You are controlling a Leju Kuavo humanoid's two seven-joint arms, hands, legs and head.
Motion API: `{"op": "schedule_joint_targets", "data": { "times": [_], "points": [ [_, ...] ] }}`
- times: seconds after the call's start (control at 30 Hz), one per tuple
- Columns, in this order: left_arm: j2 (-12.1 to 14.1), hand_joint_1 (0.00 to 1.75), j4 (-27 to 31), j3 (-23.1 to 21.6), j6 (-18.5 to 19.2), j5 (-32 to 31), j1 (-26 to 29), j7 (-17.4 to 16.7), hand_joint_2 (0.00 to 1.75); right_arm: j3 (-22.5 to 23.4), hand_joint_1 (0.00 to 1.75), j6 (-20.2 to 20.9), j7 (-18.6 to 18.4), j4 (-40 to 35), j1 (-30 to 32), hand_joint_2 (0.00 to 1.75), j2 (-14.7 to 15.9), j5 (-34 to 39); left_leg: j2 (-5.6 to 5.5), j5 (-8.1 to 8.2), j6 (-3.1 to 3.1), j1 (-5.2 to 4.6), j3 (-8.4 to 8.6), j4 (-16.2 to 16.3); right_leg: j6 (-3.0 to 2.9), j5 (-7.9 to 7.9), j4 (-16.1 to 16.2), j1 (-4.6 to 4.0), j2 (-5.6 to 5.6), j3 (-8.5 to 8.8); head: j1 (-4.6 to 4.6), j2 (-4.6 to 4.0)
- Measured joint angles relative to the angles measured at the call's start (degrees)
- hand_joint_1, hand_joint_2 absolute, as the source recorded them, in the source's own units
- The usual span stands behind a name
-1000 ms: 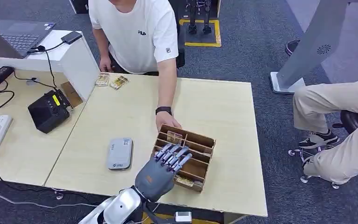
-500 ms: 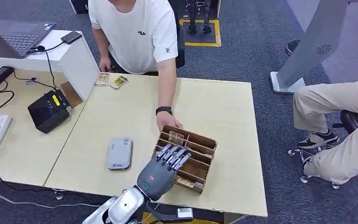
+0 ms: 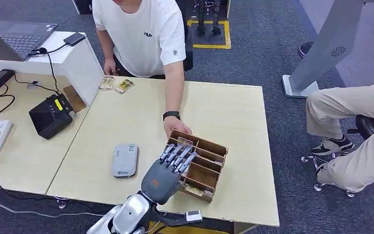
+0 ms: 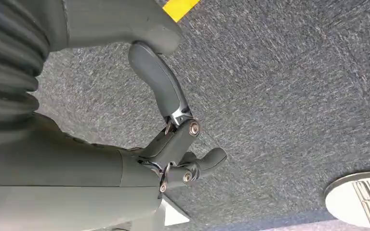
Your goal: Pass the card to the sensor for recognition and then transmit it.
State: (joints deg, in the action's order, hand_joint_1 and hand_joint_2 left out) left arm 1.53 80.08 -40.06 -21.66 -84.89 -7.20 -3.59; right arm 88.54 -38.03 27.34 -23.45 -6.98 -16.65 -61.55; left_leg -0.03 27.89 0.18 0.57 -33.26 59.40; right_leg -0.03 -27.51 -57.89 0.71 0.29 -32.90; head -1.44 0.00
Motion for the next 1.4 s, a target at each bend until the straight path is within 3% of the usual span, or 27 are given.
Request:
{"op": "schedule_joint_targets", "data": {
  "times": [0.33, 0.77, 0.83, 0.9, 0.97, 1.1, 1.13, 1.17, 1.4],
  "points": [
    [-0.1, 0.0, 0.0, 1.0, -1.2, -0.1, 0.0, -0.3, 1.75, 0.0, 0.0, 0.0, 0.0, 0.4, 0.0, 1.75, 0.1, -0.5, 0.0, 0.0, 0.0, 0.0, 0.0, 0.0, 0.0, 0.0, 0.0, 0.0, 0.0, 0.0, 0.0, 0.0],
    [-0.9, 0.02, 0.0, 1.1, -0.7, 1.6, 0.0, 2.7, 1.75, 0.0, 0.0, 0.0, 0.5, 0.9, 0.0, 1.75, 0.3, 0.2, 0.0, 0.0, 0.0, 0.0, 0.0, 0.0, 0.0, 0.0, 0.0, 0.0, 0.0, 0.0, 0.0, 0.0],
    [-0.9, 0.07, -0.3, 1.1, 0.1, 1.8, 0.0, 3.3, 1.75, 0.0, 0.0, 0.0, 0.5, 1.0, 0.0, 1.75, 0.4, 0.2, 0.0, 0.0, 0.0, 0.0, 0.0, 0.0, 0.0, 0.0, 0.0, 0.0, 0.0, 0.0, 0.0, 0.0],
    [-0.8, 0.37, -0.7, 1.1, 0.2, 2.0, 0.0, 3.4, 1.75, 0.0, 0.0, 0.0, 0.6, 1.2, 0.0, 1.75, 0.5, 0.2, 0.0, 0.0, 0.0, 0.0, 0.0, 0.0, 0.0, 0.0, 0.0, 0.0, 0.0, 0.0, 0.0, 0.0],
    [-0.8, 0.52, -1.3, 1.1, 0.6, 2.2, 0.0, 3.8, 1.75, 0.0, 0.0, 0.0, 0.6, 1.3, 0.0, 1.75, 0.5, 0.2, 0.0, 0.0, 0.0, 0.0, 0.0, 0.0, 0.0, 0.0, 0.0, 0.0, 0.0, 0.0, 0.0, 0.0],
    [-0.8, 0.45, -2.6, 1.1, 1.6, 2.5, -0.1, 4.0, 1.75, 0.0, 0.0, 0.0, 0.6, 1.4, 0.0, 1.75, 0.6, 0.2, 0.0, 0.0, 0.0, 0.0, 0.0, 0.0, 0.0, 0.0, 0.0, 0.0, 0.0, 0.0, 0.0, 0.0],
    [-0.8, 0.31, -2.9, 1.1, 1.9, 2.5, -0.2, 4.0, 1.75, 0.0, 0.0, 0.0, 0.6, 1.5, 0.0, 1.75, 0.7, 0.2, 0.0, 0.0, 0.0, 0.0, 0.0, 0.0, 0.0, 0.0, 0.0, 0.0, 0.0, 0.0, 0.0, 0.0],
    [-0.8, 0.3, -3.2, 1.1, 2.0, 2.5, -0.3, 4.0, 1.75, 0.0, 0.0, 0.0, 0.7, 1.6, -0.1, 1.75, 0.7, 0.3, 0.0, 0.0, 0.0, 0.0, 0.0, 0.0, 0.0, 0.0, 0.0, 0.0, 0.0, 0.0, 0.02, 0.0],
    [-1.1, 0.33, -4.8, 1.1, 2.6, 2.4, -1.3, 3.2, 1.75, 0.0, 0.0, 0.0, 0.7, 1.9, -0.1, 1.75, 0.8, 0.4, -0.01, 0.0, 0.0, 0.0, 0.02, 0.0, 0.0, 0.0, 0.0, 0.0, -0.02, 0.03, 0.0, 0.0]
  ]
}}
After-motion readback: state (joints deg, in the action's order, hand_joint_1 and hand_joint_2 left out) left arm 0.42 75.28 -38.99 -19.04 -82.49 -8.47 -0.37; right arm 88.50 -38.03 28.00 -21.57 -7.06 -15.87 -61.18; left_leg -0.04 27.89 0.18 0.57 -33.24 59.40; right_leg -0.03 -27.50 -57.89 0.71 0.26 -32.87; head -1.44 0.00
